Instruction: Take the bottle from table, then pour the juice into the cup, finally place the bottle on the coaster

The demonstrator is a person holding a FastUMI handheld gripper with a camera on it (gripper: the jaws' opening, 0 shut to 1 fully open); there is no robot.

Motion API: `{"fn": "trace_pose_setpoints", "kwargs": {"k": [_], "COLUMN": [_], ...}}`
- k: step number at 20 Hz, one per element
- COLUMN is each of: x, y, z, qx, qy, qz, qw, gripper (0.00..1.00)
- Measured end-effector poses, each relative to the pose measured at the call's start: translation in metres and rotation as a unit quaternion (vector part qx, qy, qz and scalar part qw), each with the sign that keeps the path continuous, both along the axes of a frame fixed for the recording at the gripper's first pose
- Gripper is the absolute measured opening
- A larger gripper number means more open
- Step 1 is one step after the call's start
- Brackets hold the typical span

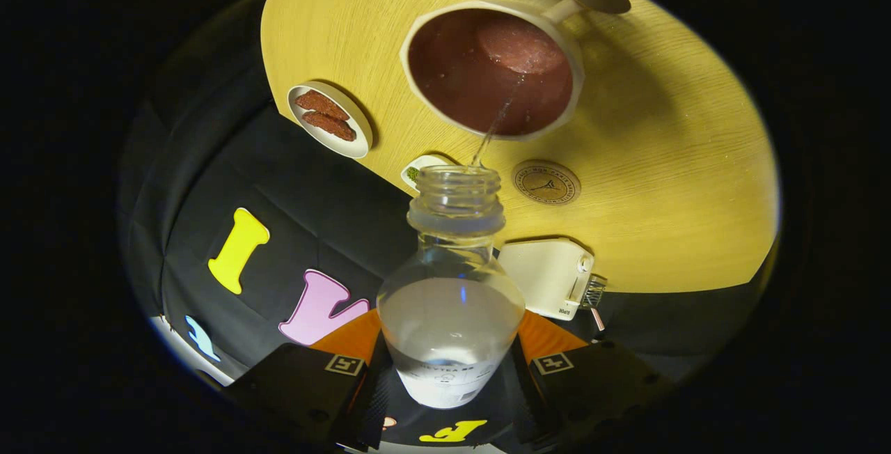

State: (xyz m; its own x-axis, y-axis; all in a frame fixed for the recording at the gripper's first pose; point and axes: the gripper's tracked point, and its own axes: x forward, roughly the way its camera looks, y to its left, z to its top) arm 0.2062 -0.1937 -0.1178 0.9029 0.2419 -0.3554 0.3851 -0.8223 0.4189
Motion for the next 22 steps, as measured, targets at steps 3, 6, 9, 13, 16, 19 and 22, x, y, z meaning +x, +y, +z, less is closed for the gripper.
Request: {"fn": "trace_pose_setpoints", "kwargs": {"k": [3, 6, 9, 13, 16, 19, 22], "x": [-0.0017, -0.0037, -0.0028, -0.0024, -0.0053, -0.0065, -0.0059], "y": [-0.0032, -0.0052, -0.0023, -0.0021, -0.0032, -0.0049, -0.0047], "z": [0.0020, 0.0032, 0.0018, 0.0007, -0.0001, 0.0001, -0.0006], "qx": [0.005, 0.009, 0.012, 0.014, 0.012, 0.012, 0.012], "qy": [-0.001, -0.001, 0.001, 0.003, 0.005, 0.006, 0.007], "qz": [-0.004, -0.005, -0.003, -0.001, -0.002, -0.003, -0.002], "qw": [1.000, 1.000, 1.000, 1.000, 1.000, 1.000, 1.000], "gripper": [0.73, 0.72, 0.73, 0.73, 0.73, 0.73, 0.72]}}
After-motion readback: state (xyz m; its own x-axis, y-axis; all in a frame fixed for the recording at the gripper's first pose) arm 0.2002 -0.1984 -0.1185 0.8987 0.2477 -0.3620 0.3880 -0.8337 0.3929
